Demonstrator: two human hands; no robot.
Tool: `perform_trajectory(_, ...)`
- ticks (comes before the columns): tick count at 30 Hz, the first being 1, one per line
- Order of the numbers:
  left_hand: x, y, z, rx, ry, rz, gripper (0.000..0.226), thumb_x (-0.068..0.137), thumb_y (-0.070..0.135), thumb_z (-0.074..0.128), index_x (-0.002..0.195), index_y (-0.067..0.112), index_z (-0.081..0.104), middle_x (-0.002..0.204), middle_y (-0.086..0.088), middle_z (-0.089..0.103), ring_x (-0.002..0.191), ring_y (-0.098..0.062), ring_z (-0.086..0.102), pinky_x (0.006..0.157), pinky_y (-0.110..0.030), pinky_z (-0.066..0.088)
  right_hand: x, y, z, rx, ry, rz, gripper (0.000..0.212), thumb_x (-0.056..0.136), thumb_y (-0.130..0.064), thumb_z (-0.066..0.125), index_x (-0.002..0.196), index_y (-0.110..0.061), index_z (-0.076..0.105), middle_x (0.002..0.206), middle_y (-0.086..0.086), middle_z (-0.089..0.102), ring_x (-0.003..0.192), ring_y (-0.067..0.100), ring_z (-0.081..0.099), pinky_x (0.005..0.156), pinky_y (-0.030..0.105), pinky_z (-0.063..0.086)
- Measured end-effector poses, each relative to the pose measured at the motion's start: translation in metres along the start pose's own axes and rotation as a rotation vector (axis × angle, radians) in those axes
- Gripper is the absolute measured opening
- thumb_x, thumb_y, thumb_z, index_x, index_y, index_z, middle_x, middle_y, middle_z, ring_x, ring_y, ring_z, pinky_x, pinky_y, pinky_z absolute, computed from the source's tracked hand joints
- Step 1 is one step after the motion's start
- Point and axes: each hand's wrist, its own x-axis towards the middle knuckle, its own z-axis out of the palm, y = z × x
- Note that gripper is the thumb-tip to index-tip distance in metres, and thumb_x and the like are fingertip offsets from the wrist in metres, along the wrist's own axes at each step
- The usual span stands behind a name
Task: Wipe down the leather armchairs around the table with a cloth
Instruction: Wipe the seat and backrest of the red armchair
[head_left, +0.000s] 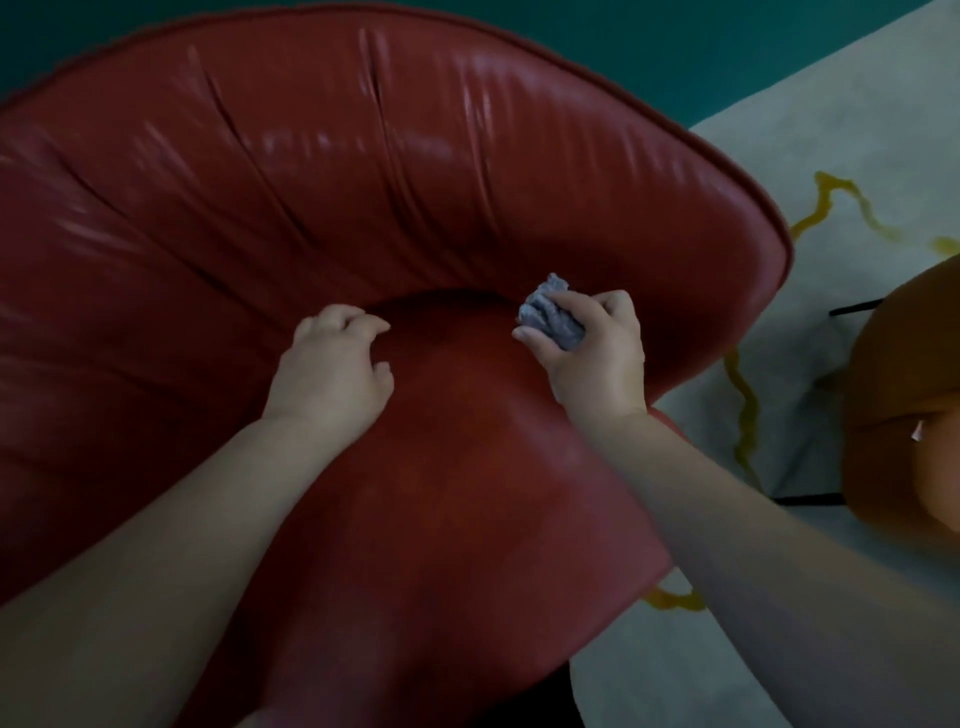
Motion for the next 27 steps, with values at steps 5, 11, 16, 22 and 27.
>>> perform_trajectory(5,-0.053,-0.009,-0.018,0.038,-0.072,-0.069,0.042,0.091,0.025,0.056,0.133,0.019,0.054,0.135,-0.002,0.046,0.124,-0.024,0.039,0.099,-0.038,0.039,-0.015,-0.022,-0.021,0.022,-0.066,-0.016,0.046,0.072,-0.033,0.082,0.113,-0.021,0.068,0.101,-0.005,0.044,0.095,0.009,0.050,0.083,0.000,0.034)
perform_trajectory(11,-0.104,-0.021,-0.030,0.091,-0.158,-0.150,0.042,0.091,0.027,0.054,0.133,0.022,0.053,0.134,-0.002,0.049,0.120,-0.023,0.044,0.096,-0.038,0.042,-0.047,-0.036,-0.042,0.011,-0.126,0.018,0.040,0.075,-0.028,0.079,0.114,-0.022,0.068,0.103,-0.005,0.043,0.096,0.010,0.051,0.077,-0.003,0.032)
perform_trajectory(16,-0.141,-0.023,-0.029,0.167,-0.239,-0.115,0.045,0.093,0.032,0.050,0.137,0.023,0.047,0.135,-0.002,0.050,0.120,-0.023,0.045,0.095,-0.037,0.042,-0.087,-0.038,-0.048,-0.025,-0.171,0.027,0.039,0.077,-0.026,0.078,0.114,-0.019,0.067,0.102,-0.005,0.042,0.095,0.011,0.049,0.075,0.001,0.030)
perform_trajectory(22,-0.194,-0.015,-0.023,0.256,-0.247,0.021,0.055,0.097,0.039,0.043,0.148,0.023,0.029,0.146,0.000,0.042,0.131,-0.022,0.037,0.105,-0.036,0.035,-0.142,-0.044,-0.062,-0.064,-0.146,0.011,0.039,0.079,-0.028,0.076,0.115,-0.017,0.067,0.103,-0.003,0.043,0.092,0.011,0.049,0.079,0.016,0.039)
perform_trajectory(27,-0.251,-0.008,-0.027,0.270,-0.230,0.066,0.059,0.098,0.043,0.040,0.151,0.023,0.023,0.153,-0.001,0.032,0.140,-0.021,0.028,0.111,-0.038,0.028,-0.190,-0.050,-0.082,-0.050,-0.119,0.006,0.038,0.081,-0.030,0.074,0.116,-0.017,0.066,0.102,-0.003,0.044,0.090,0.009,0.047,0.069,0.001,0.029)
